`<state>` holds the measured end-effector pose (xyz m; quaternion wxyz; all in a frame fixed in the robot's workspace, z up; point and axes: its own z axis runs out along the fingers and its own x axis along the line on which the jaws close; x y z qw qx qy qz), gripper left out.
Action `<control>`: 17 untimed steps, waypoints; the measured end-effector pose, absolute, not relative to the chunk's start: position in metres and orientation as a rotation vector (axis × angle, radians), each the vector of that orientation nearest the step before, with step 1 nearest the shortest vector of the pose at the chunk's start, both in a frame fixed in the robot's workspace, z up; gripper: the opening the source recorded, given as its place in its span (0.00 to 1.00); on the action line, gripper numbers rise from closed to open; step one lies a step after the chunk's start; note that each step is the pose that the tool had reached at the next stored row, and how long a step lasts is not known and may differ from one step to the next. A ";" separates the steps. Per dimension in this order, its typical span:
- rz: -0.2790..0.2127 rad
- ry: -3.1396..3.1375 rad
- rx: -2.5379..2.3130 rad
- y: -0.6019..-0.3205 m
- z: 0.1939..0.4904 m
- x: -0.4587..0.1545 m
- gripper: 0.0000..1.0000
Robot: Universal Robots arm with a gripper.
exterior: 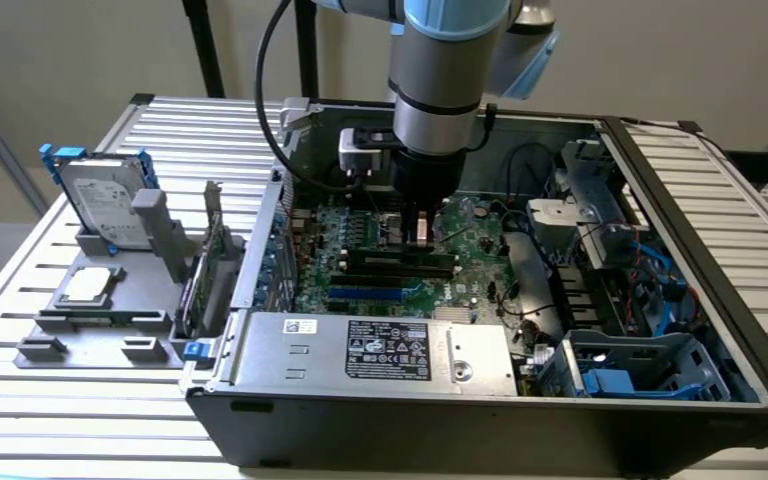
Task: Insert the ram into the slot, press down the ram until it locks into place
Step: 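Insert the ram into the slot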
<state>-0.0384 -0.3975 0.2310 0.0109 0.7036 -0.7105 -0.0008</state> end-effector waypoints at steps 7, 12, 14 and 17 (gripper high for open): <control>-0.001 -2.212 2.201 -0.397 0.230 -0.038 0.13; -0.001 -2.211 2.201 -0.397 0.229 -0.038 0.13; -0.001 -2.211 2.201 -0.397 0.229 -0.038 0.13; -0.001 -2.211 2.201 -0.397 0.229 -0.038 0.13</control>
